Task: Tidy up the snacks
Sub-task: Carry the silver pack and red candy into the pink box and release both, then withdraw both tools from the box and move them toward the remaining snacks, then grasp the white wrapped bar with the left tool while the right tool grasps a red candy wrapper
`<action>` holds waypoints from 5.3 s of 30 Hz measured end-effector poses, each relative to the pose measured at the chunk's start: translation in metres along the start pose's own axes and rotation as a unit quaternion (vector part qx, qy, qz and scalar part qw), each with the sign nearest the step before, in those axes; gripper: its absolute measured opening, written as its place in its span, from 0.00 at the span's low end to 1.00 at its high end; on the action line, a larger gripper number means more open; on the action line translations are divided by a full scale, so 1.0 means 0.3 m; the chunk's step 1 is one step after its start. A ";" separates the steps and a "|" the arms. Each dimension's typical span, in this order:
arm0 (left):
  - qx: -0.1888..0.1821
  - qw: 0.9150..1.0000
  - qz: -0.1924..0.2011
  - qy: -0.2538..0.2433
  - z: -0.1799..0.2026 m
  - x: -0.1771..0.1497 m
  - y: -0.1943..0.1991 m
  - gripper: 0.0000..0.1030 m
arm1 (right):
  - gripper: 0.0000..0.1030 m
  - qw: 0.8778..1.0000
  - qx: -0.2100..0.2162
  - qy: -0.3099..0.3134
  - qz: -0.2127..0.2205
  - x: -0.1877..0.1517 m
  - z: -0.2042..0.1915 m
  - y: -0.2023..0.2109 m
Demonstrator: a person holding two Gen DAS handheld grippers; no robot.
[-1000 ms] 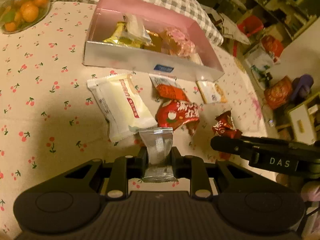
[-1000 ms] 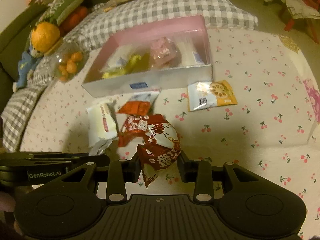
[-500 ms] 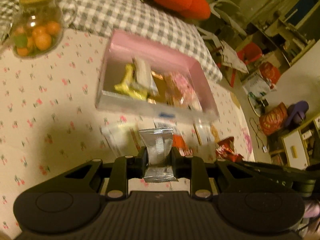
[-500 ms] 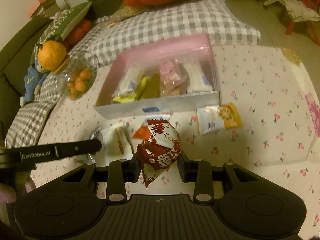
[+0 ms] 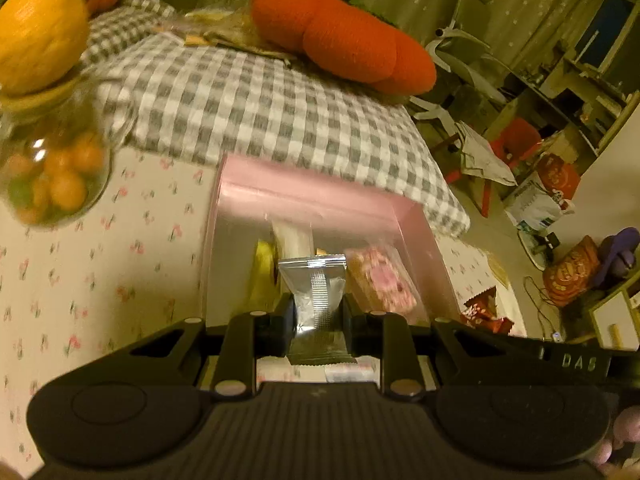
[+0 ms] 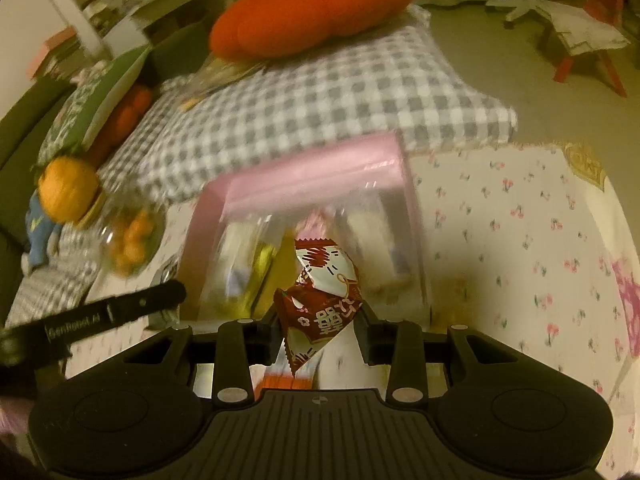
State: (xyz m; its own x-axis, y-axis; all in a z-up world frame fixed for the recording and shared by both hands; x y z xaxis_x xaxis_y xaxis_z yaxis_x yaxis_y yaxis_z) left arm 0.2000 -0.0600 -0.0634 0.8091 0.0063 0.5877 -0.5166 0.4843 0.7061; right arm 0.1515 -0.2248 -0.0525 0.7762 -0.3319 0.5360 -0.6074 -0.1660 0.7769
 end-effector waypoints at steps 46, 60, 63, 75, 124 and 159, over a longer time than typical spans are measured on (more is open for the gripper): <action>0.006 0.998 0.010 -0.061 0.052 0.079 -0.112 0.73 | 0.78 0.998 -0.040 -0.003 0.041 0.174 0.063 -0.117; 0.013 0.997 0.007 -0.080 0.044 -0.026 0.031 0.86 | 0.83 0.995 -0.077 0.036 0.049 0.068 0.042 0.032; 0.009 0.997 0.006 -0.081 0.040 -0.060 0.060 0.89 | 0.86 0.994 -0.079 0.049 0.048 0.024 0.025 0.055; 0.024 0.997 -0.016 -0.067 -0.024 -0.211 0.142 0.94 | 0.87 0.993 -0.081 0.072 0.041 -0.154 -0.005 0.119; 0.062 0.996 -0.031 -0.050 -0.207 -0.345 0.151 0.94 | 0.70 0.983 -0.008 0.181 0.016 -0.354 -0.127 -0.081; 0.114 0.990 -0.036 -0.077 -0.150 -0.324 0.013 0.15 | 0.49 0.976 -0.011 0.216 -0.003 -0.404 -0.138 -0.128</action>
State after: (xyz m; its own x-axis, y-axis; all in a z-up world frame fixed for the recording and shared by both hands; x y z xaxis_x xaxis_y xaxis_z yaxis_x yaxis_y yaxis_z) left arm 0.1321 -0.0194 -0.1355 0.8032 -0.1633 0.5729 -0.5225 0.2690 0.8091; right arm 0.0878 -0.1398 -0.1338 0.7820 0.0916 0.6165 -0.6019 -0.1455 0.7852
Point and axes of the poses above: each gripper's, at about its wrist camera, not at the fingertips, and y roughly against the way its jaws point, z to its right, x to its top, the point moved 9 cm from there along -y, roughly the way its jaws point, and after that the axes turned 2 degrees about y, right-handed, at the moved point
